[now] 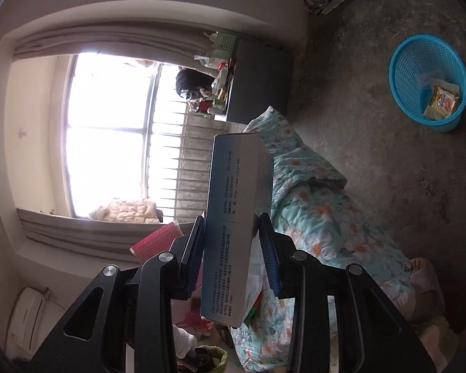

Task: Collect trash
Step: 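Carry the pink cloth and light blue box over the blue wastebasket, then open both tools to drop the cloth and box into the basket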

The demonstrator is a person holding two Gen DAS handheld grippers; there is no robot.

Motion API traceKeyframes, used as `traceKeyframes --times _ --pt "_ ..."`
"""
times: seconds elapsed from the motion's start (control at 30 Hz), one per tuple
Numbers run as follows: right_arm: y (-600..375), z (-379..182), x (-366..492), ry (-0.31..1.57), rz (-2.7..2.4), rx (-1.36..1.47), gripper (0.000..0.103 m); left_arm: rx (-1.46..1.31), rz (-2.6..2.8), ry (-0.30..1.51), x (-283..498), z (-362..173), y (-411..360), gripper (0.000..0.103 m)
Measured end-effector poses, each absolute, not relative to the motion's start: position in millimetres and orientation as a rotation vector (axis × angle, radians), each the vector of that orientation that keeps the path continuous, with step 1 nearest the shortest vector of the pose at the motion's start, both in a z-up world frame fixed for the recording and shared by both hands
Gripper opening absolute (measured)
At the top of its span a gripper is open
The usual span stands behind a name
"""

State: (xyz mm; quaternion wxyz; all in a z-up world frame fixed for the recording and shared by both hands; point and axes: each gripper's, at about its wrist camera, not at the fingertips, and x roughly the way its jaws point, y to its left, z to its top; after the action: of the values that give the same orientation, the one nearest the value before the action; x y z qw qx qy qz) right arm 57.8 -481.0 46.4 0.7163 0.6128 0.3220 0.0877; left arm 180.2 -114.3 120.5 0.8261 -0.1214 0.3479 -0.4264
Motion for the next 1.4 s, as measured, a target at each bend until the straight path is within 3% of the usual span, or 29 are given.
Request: traceKeyframes --times 0.37,0.73,0.8,0.83,0.87,0.9,1.1,1.4 --pt "-579.5 -47.4 49.9 0.718 -0.092 1.454 0.035 -0.049 -1.042 0.995 229.0 47.2 -337.5 0.028" --pt "-657.3 -142.9 96.9 0.754 -0.359 1.454 0.035 0.127 -1.02 1.121 268.7 -55.8 -483.2 0.03" --pt "-668.5 -156.5 110.0 0.752 -0.387 1.44 0.036 0.148 -1.001 1.123 280.0 -71.0 -508.2 0.033" --pt "-673.6 -164.5 116.8 0.761 -0.413 1.43 0.038 0.165 -0.977 1.124 285.7 -78.8 -517.5 0.041" --pt "-678.4 -173.4 123.7 0.757 -0.443 1.416 0.05 0.179 -0.948 1.121 291.8 -87.4 -525.4 0.053" --pt "-682.7 -181.6 130.1 0.752 -0.444 1.399 0.062 0.178 -0.914 1.115 295.2 -92.4 -528.7 0.057" --pt "-685.7 -214.5 134.1 0.703 -0.403 1.445 0.063 0.069 -0.866 1.133 311.8 -95.6 -500.9 0.059" --pt "-661.6 -162.2 117.7 0.692 -0.297 1.292 0.063 -0.063 -0.915 1.028 305.1 -30.7 -418.8 0.064"
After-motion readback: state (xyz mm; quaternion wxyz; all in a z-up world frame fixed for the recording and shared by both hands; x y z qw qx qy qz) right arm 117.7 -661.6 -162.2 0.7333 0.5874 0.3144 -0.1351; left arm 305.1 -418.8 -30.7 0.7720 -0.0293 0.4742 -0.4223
